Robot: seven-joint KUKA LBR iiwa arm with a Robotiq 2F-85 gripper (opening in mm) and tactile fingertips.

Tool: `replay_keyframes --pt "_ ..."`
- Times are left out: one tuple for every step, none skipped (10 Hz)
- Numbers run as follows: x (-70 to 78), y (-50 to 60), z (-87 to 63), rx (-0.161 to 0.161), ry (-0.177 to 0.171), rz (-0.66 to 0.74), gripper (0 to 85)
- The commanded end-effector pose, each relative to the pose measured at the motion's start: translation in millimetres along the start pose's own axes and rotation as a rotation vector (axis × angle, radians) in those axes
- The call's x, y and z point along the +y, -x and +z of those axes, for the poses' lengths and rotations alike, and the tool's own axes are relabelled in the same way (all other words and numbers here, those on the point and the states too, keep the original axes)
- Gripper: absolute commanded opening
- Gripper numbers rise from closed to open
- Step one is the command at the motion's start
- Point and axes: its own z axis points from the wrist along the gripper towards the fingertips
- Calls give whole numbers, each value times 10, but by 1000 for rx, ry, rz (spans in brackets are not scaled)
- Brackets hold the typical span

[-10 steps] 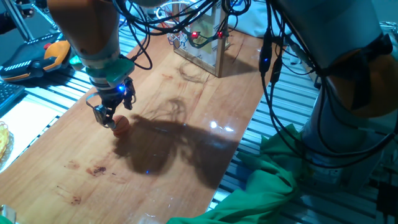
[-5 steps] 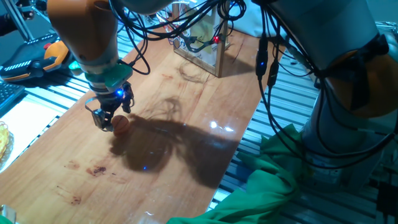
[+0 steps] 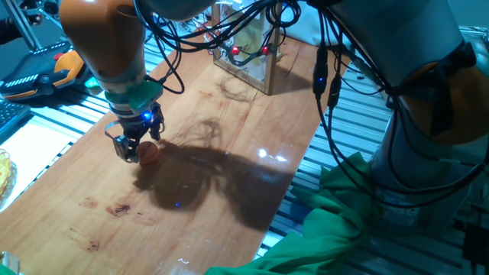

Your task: Grab a basketball, release it and shoot it into the basket

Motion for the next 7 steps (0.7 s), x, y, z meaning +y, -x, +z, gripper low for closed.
replay_keyframes --pt "0 2 12 -1 0 -1 800" --pt "1 9 25 -1 2 -1 800" --pt "0 13 38 -1 2 -1 800" --pt "11 16 67 -1 4 1 800" --pt "16 20 92 -3 4 1 800" --pt "13 24 119 -6 5 0 800" --pt "10 27 138 -7 8 -3 800"
